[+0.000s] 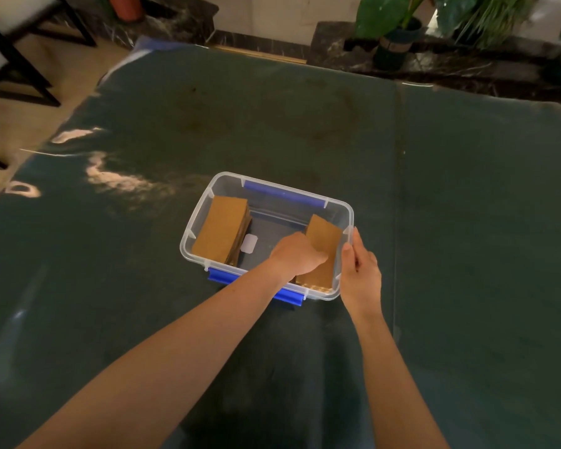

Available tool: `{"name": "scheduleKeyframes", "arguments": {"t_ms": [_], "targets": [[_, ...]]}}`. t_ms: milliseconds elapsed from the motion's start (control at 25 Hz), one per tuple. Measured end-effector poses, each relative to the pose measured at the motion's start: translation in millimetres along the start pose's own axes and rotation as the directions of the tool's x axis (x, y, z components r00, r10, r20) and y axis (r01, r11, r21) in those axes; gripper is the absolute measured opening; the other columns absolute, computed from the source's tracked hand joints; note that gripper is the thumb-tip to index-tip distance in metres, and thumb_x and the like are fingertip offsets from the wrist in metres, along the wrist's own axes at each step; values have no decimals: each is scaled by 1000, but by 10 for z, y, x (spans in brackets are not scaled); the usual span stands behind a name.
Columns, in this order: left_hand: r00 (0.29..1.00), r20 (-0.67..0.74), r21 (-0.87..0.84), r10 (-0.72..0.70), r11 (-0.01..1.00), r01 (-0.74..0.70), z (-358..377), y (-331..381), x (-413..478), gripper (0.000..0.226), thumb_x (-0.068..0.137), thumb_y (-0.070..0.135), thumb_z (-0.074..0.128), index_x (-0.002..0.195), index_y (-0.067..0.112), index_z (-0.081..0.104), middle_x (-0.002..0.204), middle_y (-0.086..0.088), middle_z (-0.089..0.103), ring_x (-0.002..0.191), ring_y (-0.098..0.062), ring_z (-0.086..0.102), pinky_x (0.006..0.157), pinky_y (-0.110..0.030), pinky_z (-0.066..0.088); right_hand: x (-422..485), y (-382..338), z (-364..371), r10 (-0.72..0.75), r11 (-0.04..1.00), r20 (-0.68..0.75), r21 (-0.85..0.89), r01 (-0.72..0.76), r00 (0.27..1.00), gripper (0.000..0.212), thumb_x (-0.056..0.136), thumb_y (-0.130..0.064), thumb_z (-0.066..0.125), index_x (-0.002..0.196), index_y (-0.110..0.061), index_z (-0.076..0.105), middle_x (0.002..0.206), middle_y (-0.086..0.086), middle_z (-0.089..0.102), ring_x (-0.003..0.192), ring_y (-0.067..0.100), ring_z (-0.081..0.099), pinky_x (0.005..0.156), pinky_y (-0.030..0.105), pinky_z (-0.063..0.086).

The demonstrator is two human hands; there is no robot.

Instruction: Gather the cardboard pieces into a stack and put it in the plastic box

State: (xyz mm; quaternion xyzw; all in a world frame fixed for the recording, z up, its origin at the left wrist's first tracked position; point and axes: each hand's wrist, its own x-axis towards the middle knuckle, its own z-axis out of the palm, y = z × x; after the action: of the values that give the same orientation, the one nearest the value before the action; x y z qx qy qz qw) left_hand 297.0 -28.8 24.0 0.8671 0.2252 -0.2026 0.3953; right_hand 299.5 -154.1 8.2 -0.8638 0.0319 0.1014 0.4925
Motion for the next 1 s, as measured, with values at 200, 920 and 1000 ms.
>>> {"name": "scheduleKeyframes", "arguments": {"t_ms": [200, 920, 1000], "targets": [[998, -44, 86, 46, 995, -43, 66, -16, -31, 60, 81, 46, 62, 126, 14, 39, 125, -10, 53, 110, -28, 53, 92, -39, 45, -12, -9, -17, -25, 1000, 16, 8, 24, 1000, 42, 100, -31, 34, 140, -24, 44, 106, 16, 58, 91, 22, 61, 77, 31, 48], [979, 122, 244, 166, 951, -192, -53, -106, -110, 75, 71, 59, 64, 128, 19, 38, 122, -6, 55, 108, -26, 55, 88, -37, 45, -106, -47, -54, -59, 998, -2, 3, 59, 998, 53, 96, -44, 38, 145, -24, 31, 112, -3, 42, 88, 7, 46, 81, 27, 37], [990, 23, 209, 137, 968, -139, -112, -109, -198, 72, 75, 60, 59, 127, 17, 37, 125, -6, 53, 110, -27, 53, 88, -37, 44, -168, -77, -109, -62, 998, -10, -34, 61, 998, 59, 96, -45, 36, 148, -20, 22, 115, -1, 38, 90, 11, 48, 79, 29, 39]]}}
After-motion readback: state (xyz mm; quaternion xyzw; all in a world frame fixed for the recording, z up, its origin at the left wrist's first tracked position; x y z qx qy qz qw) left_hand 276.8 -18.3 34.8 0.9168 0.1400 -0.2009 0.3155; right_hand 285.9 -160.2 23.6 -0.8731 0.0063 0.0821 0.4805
